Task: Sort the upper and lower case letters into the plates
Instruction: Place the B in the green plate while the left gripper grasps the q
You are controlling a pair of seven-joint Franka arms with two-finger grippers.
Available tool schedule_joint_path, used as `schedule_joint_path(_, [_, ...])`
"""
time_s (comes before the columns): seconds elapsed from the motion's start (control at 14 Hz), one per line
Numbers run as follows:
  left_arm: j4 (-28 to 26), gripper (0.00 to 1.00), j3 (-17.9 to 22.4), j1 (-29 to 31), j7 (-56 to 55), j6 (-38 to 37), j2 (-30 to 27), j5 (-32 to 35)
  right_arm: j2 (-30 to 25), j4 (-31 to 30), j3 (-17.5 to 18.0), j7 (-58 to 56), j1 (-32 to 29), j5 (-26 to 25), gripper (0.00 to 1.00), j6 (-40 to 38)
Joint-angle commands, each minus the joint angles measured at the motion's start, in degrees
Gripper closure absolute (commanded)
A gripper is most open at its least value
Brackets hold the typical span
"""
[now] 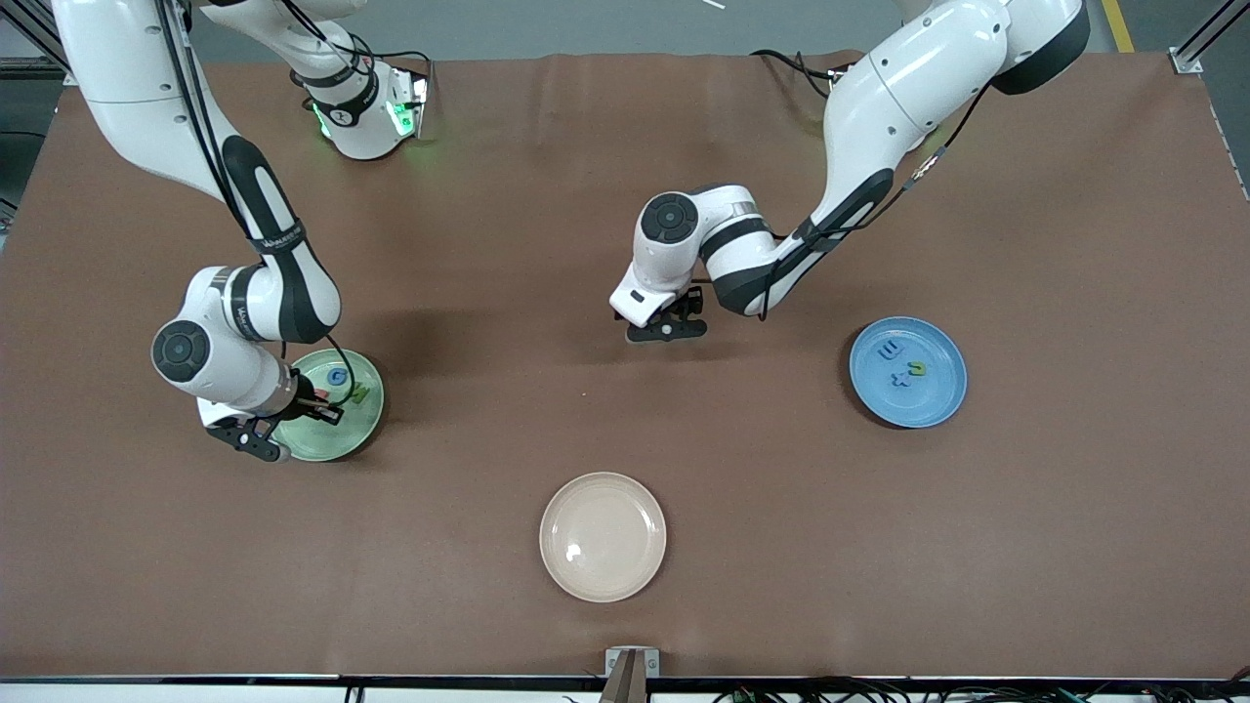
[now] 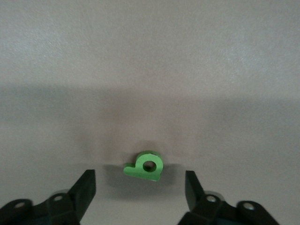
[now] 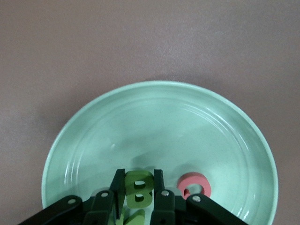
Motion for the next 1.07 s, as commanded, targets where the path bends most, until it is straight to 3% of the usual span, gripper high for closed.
schedule_joint_path(0.0, [1.06, 0.24, 0.41, -0.48, -0.13, 0.37, 0.75, 0.56, 1.65, 1.32, 0.36, -0.04, -0.53, -0.39, 0.99, 1.11])
schedule_joint_path(0.14, [1.07, 0.29, 0.41, -0.48, -0.04, 0.45, 0.84, 0.56, 2.18, 1.41, 0.36, -0.04, -0.45, -0.30, 0.97, 1.46])
schedule_joint_path(0.21, [1.07, 0.31, 0.50, -0.48, 0.05, 0.37, 0.84, 0.56, 2.18, 1.41, 0.36, -0.04, -0.45, -0.30, 0.86, 1.20])
schedule_joint_path(0.29, [1.07, 0.33, 0.50, -0.48, 0.14, 0.45, 0.84, 0.56, 2.18, 1.41, 0.36, -0.04, -0.53, -0.39, 0.50, 1.11])
schedule_joint_path(0.36, [1.07, 0.33, 0.50, -0.48, 0.22, 0.45, 0.84, 0.56, 2.09, 1.41, 0.36, -0.04, -0.53, -0.39, 0.00, 0.94])
schedule_joint_path(0.64, [1.07, 0.41, 0.50, -0.48, 0.23, 0.63, 1.19, 0.56, 0.08, 2.37, 0.27, -0.30, -0.09, -0.74, 0.00, -2.73])
schedule_joint_path(1.0, [1.42, 0.46, 0.85, -0.48, -0.21, 0.89, 1.72, 2.32, -3.97, 13.95, -0.35, -12.94, -3.16, -1.53, 0.00, -26.97])
